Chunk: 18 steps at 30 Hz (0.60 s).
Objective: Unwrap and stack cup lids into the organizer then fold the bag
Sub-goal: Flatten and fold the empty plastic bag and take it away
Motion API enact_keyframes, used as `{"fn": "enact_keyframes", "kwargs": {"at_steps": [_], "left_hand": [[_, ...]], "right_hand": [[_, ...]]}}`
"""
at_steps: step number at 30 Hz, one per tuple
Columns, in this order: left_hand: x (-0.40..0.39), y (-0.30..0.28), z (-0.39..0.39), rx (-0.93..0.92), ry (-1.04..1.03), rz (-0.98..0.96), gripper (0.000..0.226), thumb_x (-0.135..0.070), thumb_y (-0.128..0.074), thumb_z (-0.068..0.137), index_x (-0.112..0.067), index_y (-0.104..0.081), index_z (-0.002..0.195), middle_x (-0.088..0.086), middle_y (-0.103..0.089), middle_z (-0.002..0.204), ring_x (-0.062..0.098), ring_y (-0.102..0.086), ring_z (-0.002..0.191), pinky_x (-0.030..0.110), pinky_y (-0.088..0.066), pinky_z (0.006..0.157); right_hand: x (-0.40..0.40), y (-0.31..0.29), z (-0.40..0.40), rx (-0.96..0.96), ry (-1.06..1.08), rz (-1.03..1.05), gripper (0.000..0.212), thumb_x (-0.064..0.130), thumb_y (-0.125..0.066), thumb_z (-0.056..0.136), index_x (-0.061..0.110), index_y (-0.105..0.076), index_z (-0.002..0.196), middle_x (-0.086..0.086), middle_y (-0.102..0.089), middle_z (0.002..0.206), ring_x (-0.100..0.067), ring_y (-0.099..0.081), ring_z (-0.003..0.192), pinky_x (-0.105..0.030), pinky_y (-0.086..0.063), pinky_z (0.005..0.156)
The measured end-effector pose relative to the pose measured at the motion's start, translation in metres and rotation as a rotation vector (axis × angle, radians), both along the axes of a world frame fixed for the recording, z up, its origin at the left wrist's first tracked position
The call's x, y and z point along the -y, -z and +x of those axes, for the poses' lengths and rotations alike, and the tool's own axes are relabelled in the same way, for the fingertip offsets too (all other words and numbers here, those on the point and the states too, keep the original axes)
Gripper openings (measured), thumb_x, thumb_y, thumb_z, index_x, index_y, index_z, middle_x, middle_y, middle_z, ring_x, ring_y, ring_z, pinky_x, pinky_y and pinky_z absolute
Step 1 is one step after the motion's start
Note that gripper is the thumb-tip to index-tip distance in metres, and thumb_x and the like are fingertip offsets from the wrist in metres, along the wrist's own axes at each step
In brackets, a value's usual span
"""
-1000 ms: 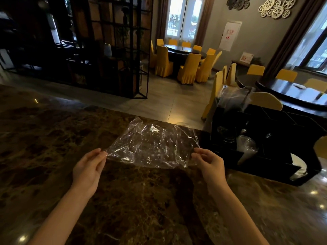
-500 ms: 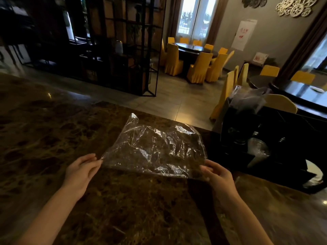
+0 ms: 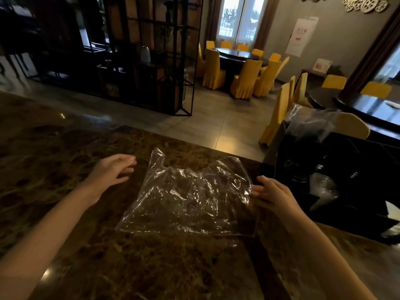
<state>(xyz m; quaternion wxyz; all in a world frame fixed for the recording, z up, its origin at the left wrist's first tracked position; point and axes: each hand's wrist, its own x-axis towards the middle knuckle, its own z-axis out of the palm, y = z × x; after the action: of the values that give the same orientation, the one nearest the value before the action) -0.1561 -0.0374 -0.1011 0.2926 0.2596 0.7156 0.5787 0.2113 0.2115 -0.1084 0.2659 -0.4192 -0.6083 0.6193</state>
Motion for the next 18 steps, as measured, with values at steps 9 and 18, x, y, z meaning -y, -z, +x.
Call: {"fn": "enact_keyframes", "kwargs": {"at_steps": [9, 18], "left_hand": [[-0.072, -0.003, 0.005, -0.093, 0.069, 0.033, 0.025, -0.028, -0.069, 0.094, -0.024, -0.069, 0.118, 0.0, -0.072, 0.112, 0.014, -0.07, 0.104, 0.023, -0.057, 0.074], [-0.08, 0.013, -0.003, -0.014, 0.015, 0.098, 0.022, -0.016, -0.078, 0.086, -0.022, -0.074, 0.107, 0.0, -0.078, 0.103, 0.012, -0.075, 0.094, 0.023, -0.06, 0.069]], "right_hand": [[-0.033, -0.023, -0.061, 0.023, -0.007, 0.029, 0.011, 0.027, -0.064, 0.101, 0.024, -0.067, 0.112, -0.002, -0.08, 0.091, -0.007, -0.073, 0.071, -0.021, -0.06, 0.062], [-0.047, -0.006, -0.09, 0.089, -0.034, 0.11, 0.012, 0.012, -0.07, 0.096, 0.015, -0.077, 0.106, 0.004, -0.073, 0.073, -0.019, -0.067, 0.082, -0.036, -0.059, 0.084]]}}
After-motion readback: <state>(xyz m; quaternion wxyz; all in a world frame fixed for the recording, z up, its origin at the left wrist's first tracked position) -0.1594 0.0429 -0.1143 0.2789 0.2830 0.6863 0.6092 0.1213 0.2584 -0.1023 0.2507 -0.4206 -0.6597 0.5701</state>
